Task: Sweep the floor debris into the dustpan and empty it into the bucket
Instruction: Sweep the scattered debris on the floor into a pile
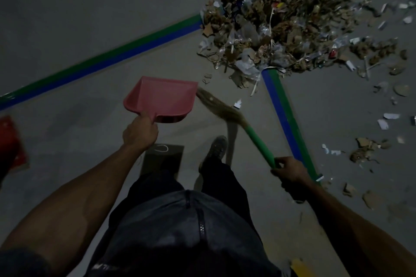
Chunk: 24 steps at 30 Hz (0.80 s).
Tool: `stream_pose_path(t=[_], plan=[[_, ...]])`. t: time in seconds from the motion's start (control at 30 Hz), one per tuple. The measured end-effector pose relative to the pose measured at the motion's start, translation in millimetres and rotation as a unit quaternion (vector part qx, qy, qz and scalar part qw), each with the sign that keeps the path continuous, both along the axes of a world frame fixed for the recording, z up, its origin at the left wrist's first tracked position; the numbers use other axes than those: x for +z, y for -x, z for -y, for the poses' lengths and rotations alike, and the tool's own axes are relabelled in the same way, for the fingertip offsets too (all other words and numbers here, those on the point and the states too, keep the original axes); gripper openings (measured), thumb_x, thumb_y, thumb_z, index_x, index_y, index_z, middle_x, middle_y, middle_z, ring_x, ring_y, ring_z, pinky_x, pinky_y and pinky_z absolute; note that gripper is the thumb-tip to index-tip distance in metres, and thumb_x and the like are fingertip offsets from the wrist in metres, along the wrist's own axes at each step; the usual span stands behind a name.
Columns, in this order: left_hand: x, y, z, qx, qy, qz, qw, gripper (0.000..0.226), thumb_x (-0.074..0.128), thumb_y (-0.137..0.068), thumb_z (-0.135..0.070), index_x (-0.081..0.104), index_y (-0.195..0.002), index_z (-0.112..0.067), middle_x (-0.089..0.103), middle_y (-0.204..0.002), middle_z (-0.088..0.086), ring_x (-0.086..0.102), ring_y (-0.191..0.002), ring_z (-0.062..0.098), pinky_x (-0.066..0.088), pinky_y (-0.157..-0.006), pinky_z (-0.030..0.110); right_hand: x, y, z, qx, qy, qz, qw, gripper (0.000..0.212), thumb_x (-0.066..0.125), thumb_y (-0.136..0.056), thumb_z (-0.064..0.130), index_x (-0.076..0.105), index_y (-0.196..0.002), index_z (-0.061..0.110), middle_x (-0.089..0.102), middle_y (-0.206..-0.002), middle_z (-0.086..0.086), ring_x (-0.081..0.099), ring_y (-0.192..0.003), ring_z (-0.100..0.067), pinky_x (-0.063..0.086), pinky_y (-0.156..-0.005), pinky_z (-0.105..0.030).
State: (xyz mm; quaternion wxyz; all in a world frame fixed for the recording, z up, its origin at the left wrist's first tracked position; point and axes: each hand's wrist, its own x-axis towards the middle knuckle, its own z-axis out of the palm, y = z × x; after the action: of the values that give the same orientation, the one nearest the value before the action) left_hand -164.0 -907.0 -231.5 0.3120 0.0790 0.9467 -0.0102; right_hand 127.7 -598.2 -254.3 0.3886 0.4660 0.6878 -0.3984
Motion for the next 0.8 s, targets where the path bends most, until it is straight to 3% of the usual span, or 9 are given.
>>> stream_pose_path(t=[0.1, 0.17, 0.23, 0.37, 0.5, 0.7, 0.8], plan=[[-4, -4, 6, -0.003, -0.004, -0.004, 1.000, 0.036, 0.046, -0.096, -0.025, 0.041, -0.125, -0.005, 0.057, -0.114, 0.021, 0.058, -0.097, 0.039, 0.038, -0.070, 0.035, -7, 14, -39, -0.008, -0.042, -0.015, 0.999, 0.026, 0.068, -0.089, 0.013, 0.065, -0.112, 0.003, 0.063, -0.068, -0.015, 0.059, -0.050, -0.025, 0.050, -0.050, -0.032], [-7, -7, 10, -0.007, -0.003, -0.009, 1.000, 0.034, 0.047, -0.096, -0.026, 0.042, -0.123, -0.005, 0.057, -0.112, 0.020, 0.059, -0.095, 0.038, 0.037, -0.068, 0.035, -12, 34, -60, 0.010, -0.077, -0.027, 0.997, 0.021, 0.070, -0.087, 0.014, 0.067, -0.106, 0.004, 0.062, -0.069, -0.013, 0.057, -0.048, -0.021, 0.048, -0.050, -0.024], [-9, -9, 13, -0.015, 0.004, -0.015, 1.000, 0.033, 0.047, -0.097, -0.027, 0.042, -0.121, -0.005, 0.057, -0.110, 0.019, 0.058, -0.092, 0.037, 0.035, -0.066, 0.035, -15, 57, -78, 0.035, -0.107, -0.036, 0.993, 0.018, 0.069, -0.086, 0.015, 0.069, -0.100, 0.003, 0.061, -0.065, -0.009, 0.055, -0.044, -0.014, 0.038, -0.043, -0.016], [-15, -12, 14, -0.020, 0.002, -0.019, 1.000, 0.035, 0.047, -0.097, -0.028, 0.042, -0.124, -0.005, 0.058, -0.110, 0.019, 0.058, -0.093, 0.037, 0.036, -0.066, 0.035, -16, 95, -95, 0.025, -0.126, -0.061, 0.990, 0.012, 0.066, -0.088, 0.015, 0.068, -0.091, 0.003, 0.065, -0.065, -0.011, 0.062, -0.048, -0.021, 0.041, -0.042, -0.017], [-16, -11, 8, -0.023, -0.019, -0.015, 0.999, 0.033, 0.047, -0.097, -0.025, 0.043, -0.122, -0.003, 0.058, -0.110, 0.021, 0.058, -0.093, 0.037, 0.037, -0.067, 0.034, 1, 106, -87, -0.005, -0.138, -0.080, 0.987, 0.009, 0.067, -0.087, 0.014, 0.065, -0.091, 0.006, 0.061, -0.063, -0.008, 0.056, -0.040, -0.012, 0.031, -0.030, -0.013], [-4, -11, 2, -0.028, -0.038, -0.003, 0.999, 0.036, 0.045, -0.097, -0.026, 0.041, -0.126, -0.005, 0.056, -0.116, 0.021, 0.058, -0.098, 0.038, 0.040, -0.070, 0.035, 40, 86, -44, -0.046, -0.162, -0.093, 0.981, 0.032, 0.069, -0.085, 0.016, 0.066, -0.113, 0.001, 0.069, -0.075, -0.015, 0.063, -0.050, -0.020, 0.050, -0.050, -0.026], [3, -12, 7, -0.034, -0.053, 0.004, 0.998, 0.038, 0.045, -0.097, -0.026, 0.039, -0.129, -0.006, 0.055, -0.119, 0.021, 0.058, -0.101, 0.039, 0.046, -0.078, 0.040, 54, 66, -9, -0.115, -0.175, -0.122, 0.970, 0.037, 0.067, -0.083, 0.014, 0.064, -0.118, 0.003, 0.070, -0.074, -0.020, 0.067, -0.053, -0.030, 0.059, -0.055, -0.042]])
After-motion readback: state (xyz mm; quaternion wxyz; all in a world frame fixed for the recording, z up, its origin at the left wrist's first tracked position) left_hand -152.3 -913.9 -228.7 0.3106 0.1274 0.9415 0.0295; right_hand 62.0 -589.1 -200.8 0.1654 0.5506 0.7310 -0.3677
